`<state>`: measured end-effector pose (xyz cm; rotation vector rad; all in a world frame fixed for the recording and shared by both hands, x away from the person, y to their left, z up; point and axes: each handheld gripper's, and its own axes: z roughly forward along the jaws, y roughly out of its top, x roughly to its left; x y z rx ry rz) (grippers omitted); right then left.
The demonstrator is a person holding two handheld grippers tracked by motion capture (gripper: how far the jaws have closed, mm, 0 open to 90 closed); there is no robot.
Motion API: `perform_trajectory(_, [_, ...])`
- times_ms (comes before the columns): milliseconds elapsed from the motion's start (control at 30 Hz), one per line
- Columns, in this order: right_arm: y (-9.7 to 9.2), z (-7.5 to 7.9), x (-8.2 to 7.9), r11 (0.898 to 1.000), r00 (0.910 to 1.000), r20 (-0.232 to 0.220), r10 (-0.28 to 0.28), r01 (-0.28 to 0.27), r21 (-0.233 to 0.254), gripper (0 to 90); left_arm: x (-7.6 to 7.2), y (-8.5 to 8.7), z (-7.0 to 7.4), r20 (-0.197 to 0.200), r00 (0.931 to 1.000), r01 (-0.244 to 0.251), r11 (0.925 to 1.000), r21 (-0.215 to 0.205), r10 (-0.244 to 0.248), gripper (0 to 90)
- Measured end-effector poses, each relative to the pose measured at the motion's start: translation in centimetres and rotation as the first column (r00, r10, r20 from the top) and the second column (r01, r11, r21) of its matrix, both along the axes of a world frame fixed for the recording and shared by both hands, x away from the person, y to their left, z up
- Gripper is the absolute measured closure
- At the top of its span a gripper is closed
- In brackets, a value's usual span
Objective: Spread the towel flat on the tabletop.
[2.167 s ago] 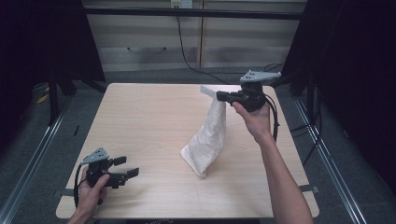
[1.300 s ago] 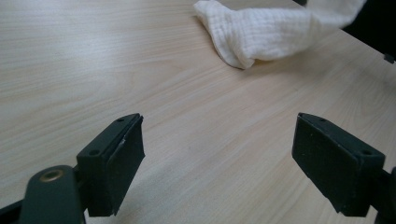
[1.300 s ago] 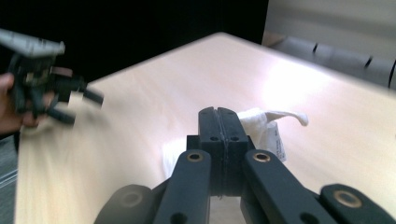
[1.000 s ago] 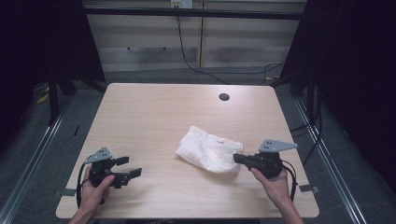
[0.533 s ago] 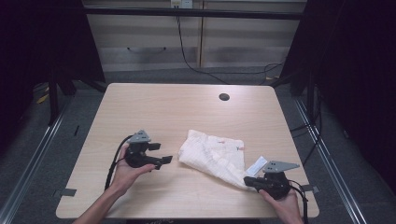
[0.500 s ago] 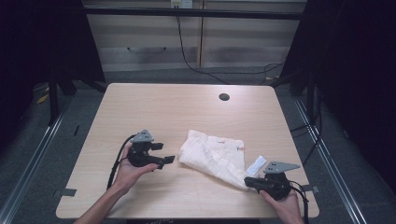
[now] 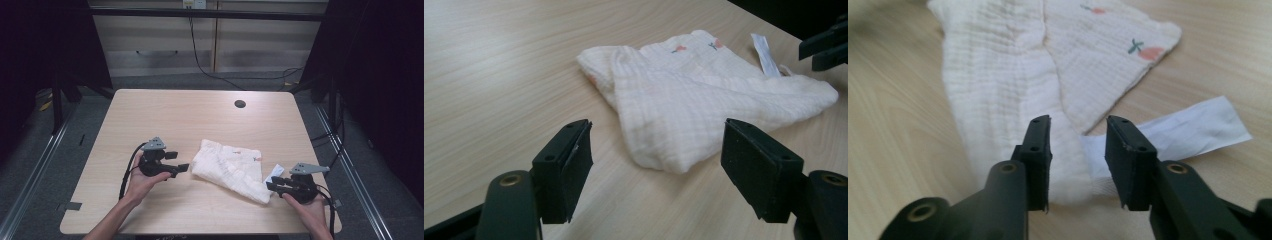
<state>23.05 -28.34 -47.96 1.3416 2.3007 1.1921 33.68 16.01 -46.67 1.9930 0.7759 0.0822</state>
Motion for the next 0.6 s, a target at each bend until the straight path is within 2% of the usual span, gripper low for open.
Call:
perform_trajectory(33, [0.1, -0.3, 0.2, 1.000, 0.9999, -0.013, -0.006, 0.006, -0.013, 59.2, 0.1, 0.2, -0.1, -0.001, 1.0000, -0.008, 1.0000, -0.003, 0.008, 28.0])
perform_trajectory(133, [0.0, -1.2, 0.3, 1.000, 0.9988, -0.049, 0.008, -0.008, -0.011, 58.0, 0.3, 0.5, -0.3, -0.007, 0.9998, -0.018, 0.9998, 0.001, 0.018, 27.9])
perform_trajectory(300, [0.0, -1.7, -0.2, 0.999, 0.9977, -0.065, 0.019, -0.022, -0.041, 58.2, 0.2, 0.4, -0.3, 0.000, 0.9999, -0.012, 0.9999, 0.011, 0.012, 27.8])
perform_trajectory(400, [0.3, -1.9, -0.5, 0.997, 0.9967, -0.064, 0.050, -0.054, -0.061, 66.9, 0.2, 0.3, -0.2, 0.002, 0.9999, -0.011, 0.9999, 0.009, 0.011, 27.8])
perform_trajectory(500, [0.5, -1.9, -0.6, 0.995, 0.9957, -0.062, 0.069, -0.073, -0.064, 81.6, 0.4, 0.1, -0.1, -0.002, 0.9999, -0.014, 0.9999, 0.005, 0.014, 27.8])
perform_trajectory(600, [0.6, -1.9, -0.5, 0.994, 0.9948, -0.060, 0.083, -0.087, -0.067, 88.7, 0.6, -0.4, -0.2, 0.001, 0.9999, -0.012, 0.9999, 0.011, 0.012, 27.9])
